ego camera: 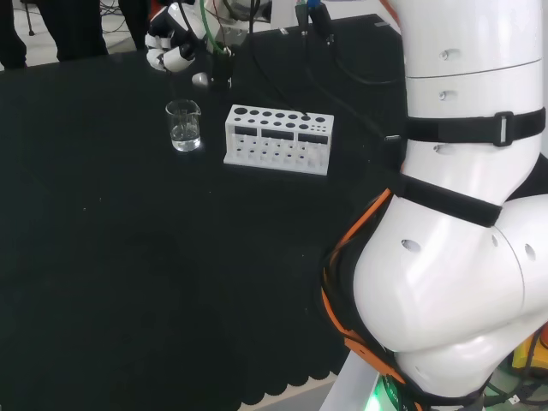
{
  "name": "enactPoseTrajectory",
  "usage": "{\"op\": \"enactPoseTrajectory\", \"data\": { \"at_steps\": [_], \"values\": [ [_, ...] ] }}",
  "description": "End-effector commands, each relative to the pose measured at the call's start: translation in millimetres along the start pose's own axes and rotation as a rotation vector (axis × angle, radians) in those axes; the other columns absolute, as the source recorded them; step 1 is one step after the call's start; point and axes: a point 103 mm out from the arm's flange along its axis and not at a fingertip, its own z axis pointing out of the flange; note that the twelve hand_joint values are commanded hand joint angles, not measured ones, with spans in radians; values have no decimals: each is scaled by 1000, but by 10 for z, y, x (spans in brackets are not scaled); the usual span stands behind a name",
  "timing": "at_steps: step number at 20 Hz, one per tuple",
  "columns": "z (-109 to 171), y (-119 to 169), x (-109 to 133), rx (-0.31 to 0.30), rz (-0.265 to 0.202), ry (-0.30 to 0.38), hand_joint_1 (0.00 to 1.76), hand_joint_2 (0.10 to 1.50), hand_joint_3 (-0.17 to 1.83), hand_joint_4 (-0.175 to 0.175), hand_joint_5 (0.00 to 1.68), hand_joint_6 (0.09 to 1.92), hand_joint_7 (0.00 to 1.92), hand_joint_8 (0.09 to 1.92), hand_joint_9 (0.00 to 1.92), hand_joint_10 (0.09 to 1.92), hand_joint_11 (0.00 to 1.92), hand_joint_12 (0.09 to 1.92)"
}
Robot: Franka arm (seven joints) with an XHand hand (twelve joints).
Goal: Stir in the beaker to the left of the white test tube rack with the glass rod.
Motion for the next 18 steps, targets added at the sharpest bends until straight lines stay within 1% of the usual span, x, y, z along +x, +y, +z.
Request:
{"op": "enactPoseTrajectory", "data": {
  "at_steps": [1, 5, 9, 14, 18],
  "values": [
    [-124, 38, -294, -18, 39, -11, 1298, 675, 832, -175, 1019, 944, 1128, 1263, 1558, 926, 1623, 778],
    [-263, -63, -435, -34, 63, -22, 1298, 676, 830, -175, 1017, 947, 1128, 1262, 1557, 926, 1623, 779],
    [-352, -232, -457, -38, 79, -30, 1298, 675, 832, -175, 1019, 945, 1126, 1265, 1557, 927, 1623, 780],
    [-299, -394, -312, -16, 71, -32, 1298, 673, 835, -175, 1021, 942, 1127, 1267, 1558, 928, 1623, 781],
    [-191, -417, -160, -1, 56, -26, 1298, 672, 837, -175, 1023, 940, 1129, 1264, 1558, 928, 1622, 782]
  ]
}}
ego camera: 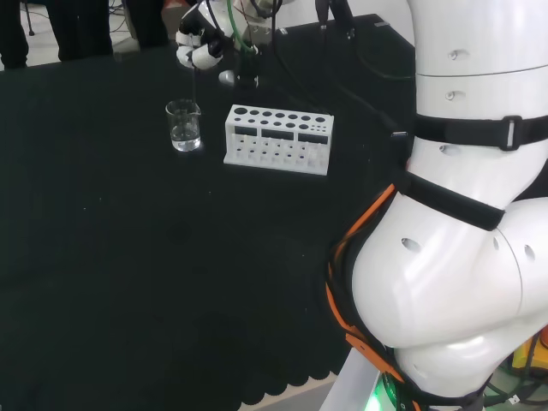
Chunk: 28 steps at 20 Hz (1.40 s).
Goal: Stir in the beaker to the left of the white test tube rack with the glass rod.
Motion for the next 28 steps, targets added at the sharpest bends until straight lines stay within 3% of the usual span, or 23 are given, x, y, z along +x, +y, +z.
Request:
{"op": "enactPoseTrajectory", "data": {
  "at_steps": [1, 6, 10, 13, 17, 24, 28],
  "values": [
    [72, -82, 226, 12, -23, 1, 1298, 671, 837, -175, 1023, 939, 1130, 1264, 1558, 928, 1622, 782],
    [171, 87, 387, 19, -59, 16, 1299, 669, 838, -175, 1026, 936, 1131, 1262, 1559, 927, 1622, 783],
    [201, 196, 384, 16, -69, 15, 1299, 669, 838, -175, 1026, 934, 1132, 1261, 1559, 927, 1622, 784],
    [191, 235, 343, 17, -65, 13, 1299, 669, 838, -175, 1027, 933, 1131, 1261, 1559, 926, 1622, 784],
    [103, 338, 117, 6, -46, 0, 1299, 671, 835, -175, 1024, 935, 1131, 1259, 1559, 926, 1622, 785],
    [-44, 134, -53, -14, 9, -20, 1298, 674, 832, -175, 1022, 937, 1130, 1260, 1559, 926, 1622, 785],
    [-32, -29, 27, -5, 17, -21, 1298, 672, 833, -175, 1025, 936, 1130, 1261, 1559, 927, 1622, 786]
  ]
}}
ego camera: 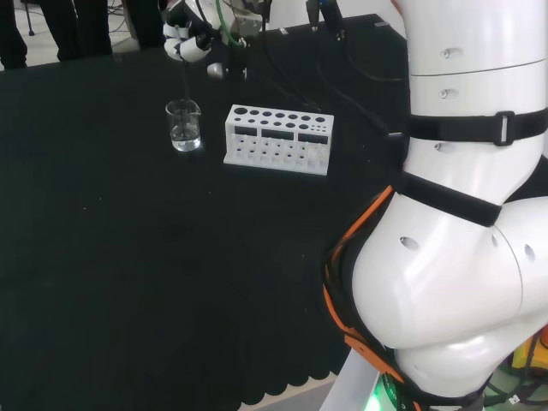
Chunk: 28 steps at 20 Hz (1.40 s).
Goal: Stir in the beaker to the left of the white test tube rack with the glass rod.
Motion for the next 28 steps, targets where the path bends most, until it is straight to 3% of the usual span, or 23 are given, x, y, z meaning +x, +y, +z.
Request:
{"op": "enactPoseTrajectory", "data": {
  "at_steps": [1, 8, 17, 24, 28],
  "values": [
    [-26, -332, 0, 11, 41, -11, 1298, 672, 834, -175, 1025, 936, 1130, 1261, 1559, 927, 1622, 786],
    [164, -243, 298, 30, 8, 8, 1299, 668, 840, -175, 1028, 933, 1131, 1261, 1561, 927, 1622, 786],
    [231, 34, 416, 33, -22, 34, 1299, 668, 840, -175, 1027, 935, 1132, 1259, 1560, 926, 1622, 787],
    [181, 24, 396, 27, -7, 28, 1298, 672, 835, -175, 1022, 938, 1130, 1261, 1558, 927, 1622, 787],
    [90, 23, 257, 19, 9, 15, 1298, 674, 832, -175, 1021, 939, 1129, 1262, 1557, 928, 1622, 787]
  ]
}}
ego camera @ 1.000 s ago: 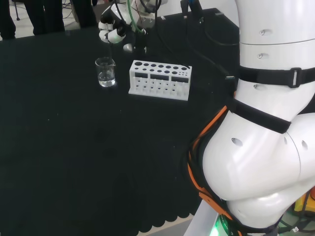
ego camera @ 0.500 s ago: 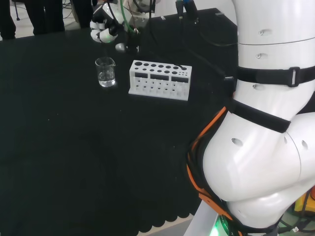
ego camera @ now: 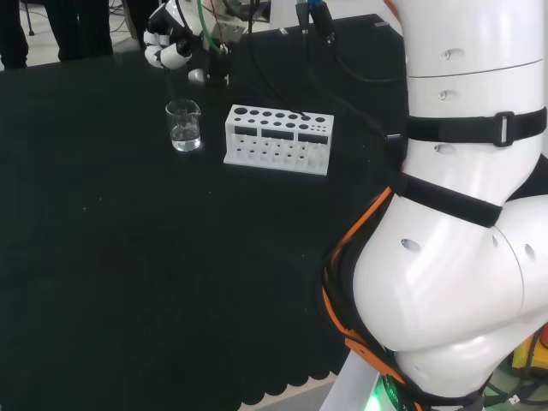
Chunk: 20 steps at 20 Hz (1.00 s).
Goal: Stir in the beaker to the left of the white test tube rack with the glass rod.
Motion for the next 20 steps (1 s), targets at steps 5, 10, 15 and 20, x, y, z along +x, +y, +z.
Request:
{"op": "enactPoseTrajectory", "data": {
  "at_steps": [5, 10, 15, 20],
  "values": [
    [-208, -97, -253, -18, 45, -27, 1298, 675, 831, -175, 1020, 940, 1128, 1263, 1557, 929, 1621, 788],
    [-199, -158, -225, -16, 42, -29, 1298, 675, 831, -175, 1021, 940, 1127, 1265, 1558, 930, 1622, 788],
    [-156, -261, 77, -10, 20, -37, 1298, 673, 835, -175, 1024, 937, 1127, 1267, 1559, 930, 1622, 789],
    [-170, -244, 206, -8, 2, -43, 1298, 671, 838, -175, 1026, 936, 1128, 1267, 1559, 931, 1623, 790]
  ]
}}
